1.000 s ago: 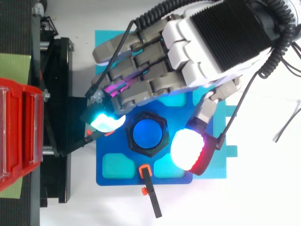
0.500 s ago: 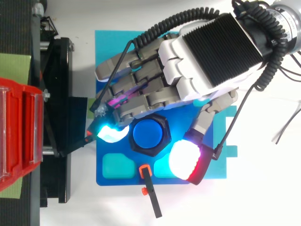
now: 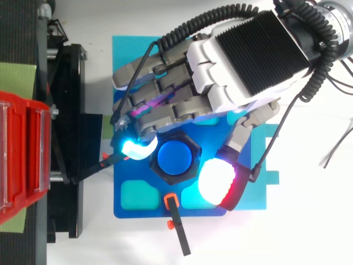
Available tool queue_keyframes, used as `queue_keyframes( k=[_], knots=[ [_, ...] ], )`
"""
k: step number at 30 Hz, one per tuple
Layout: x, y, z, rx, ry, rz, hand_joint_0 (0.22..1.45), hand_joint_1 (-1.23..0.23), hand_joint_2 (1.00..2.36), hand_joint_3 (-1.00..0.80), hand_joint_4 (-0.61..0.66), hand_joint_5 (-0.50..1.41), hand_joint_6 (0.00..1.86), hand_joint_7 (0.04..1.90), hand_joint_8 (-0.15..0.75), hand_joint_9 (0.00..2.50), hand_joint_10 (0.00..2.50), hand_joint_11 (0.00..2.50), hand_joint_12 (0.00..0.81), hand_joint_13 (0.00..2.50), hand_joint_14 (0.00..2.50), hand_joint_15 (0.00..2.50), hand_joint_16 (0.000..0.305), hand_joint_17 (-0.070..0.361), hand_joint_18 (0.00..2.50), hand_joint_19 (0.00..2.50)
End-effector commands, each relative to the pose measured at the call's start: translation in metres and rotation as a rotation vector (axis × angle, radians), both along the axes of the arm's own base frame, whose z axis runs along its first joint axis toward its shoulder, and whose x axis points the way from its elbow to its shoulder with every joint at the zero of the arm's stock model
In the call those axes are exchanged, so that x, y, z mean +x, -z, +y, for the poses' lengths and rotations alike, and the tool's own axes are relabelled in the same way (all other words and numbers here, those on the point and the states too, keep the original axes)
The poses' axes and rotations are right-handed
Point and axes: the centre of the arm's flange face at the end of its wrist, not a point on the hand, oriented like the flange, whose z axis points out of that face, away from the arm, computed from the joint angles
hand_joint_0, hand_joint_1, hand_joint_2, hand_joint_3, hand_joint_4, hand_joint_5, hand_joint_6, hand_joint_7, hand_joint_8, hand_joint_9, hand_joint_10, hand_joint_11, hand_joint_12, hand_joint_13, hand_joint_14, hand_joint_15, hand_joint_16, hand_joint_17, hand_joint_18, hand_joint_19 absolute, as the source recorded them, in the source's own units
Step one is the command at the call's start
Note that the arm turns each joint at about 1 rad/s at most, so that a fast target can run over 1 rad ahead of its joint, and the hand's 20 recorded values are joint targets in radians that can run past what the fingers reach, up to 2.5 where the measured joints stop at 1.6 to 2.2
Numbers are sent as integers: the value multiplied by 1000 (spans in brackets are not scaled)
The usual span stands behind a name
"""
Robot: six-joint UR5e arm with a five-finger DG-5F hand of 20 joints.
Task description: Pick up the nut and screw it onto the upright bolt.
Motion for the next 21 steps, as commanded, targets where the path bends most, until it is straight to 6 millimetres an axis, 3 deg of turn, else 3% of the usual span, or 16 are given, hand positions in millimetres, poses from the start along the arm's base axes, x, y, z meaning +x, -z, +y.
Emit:
queue_keyframes(
  k=[1, 21],
  knots=[
    [-1, 0, -5, -1, 5, -2, 494, -133, 1000, -500, 190, -17, 504, 1410, 241, 864, 0, 0, 227, 636, 0, 0, 27, 60, 350, 27],
    [-8, 0, -33, -9, 17, -6, 496, -149, 1000, -500, 157, 7, 502, 1571, 256, 929, 0, 0, 219, 696, 0, 0, 25, 56, 414, 42]
  ],
)
